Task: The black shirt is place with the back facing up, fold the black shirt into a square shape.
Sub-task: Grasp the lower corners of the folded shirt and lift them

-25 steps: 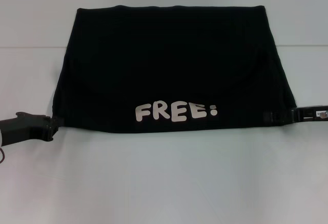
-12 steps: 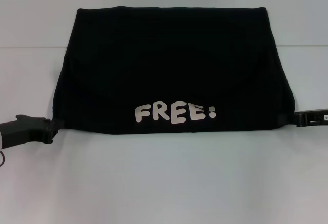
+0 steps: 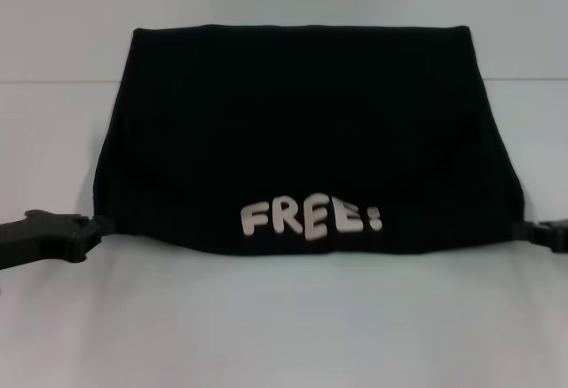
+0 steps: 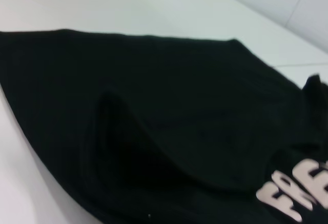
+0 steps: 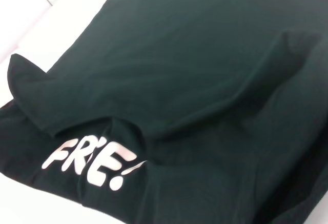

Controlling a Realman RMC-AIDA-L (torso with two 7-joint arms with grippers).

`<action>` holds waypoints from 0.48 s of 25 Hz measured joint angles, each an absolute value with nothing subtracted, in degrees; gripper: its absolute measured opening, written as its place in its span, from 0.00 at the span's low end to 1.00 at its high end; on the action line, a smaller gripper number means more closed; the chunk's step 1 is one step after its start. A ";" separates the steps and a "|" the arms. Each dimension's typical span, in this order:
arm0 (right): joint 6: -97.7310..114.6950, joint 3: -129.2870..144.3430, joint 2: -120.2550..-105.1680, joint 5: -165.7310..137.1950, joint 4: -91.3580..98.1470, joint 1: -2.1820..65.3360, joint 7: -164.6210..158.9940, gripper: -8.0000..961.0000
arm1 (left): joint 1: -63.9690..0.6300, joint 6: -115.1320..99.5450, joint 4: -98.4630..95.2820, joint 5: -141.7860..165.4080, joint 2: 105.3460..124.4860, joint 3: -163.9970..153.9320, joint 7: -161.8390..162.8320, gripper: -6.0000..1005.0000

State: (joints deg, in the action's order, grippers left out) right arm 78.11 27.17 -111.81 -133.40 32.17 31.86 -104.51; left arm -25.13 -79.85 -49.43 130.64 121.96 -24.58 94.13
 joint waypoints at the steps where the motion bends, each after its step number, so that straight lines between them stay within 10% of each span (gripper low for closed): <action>1: 79.99 26.37 -111.70 -133.41 32.88 30.91 -103.76 0.02 | -24.71 -81.83 -49.94 130.70 121.79 -23.35 94.25 0.00; 12: 99.59 20.37 -110.57 -133.71 37.13 18.66 -93.70 0.01 | -18.55 -101.09 -53.74 136.92 122.04 -16.27 93.06 0.01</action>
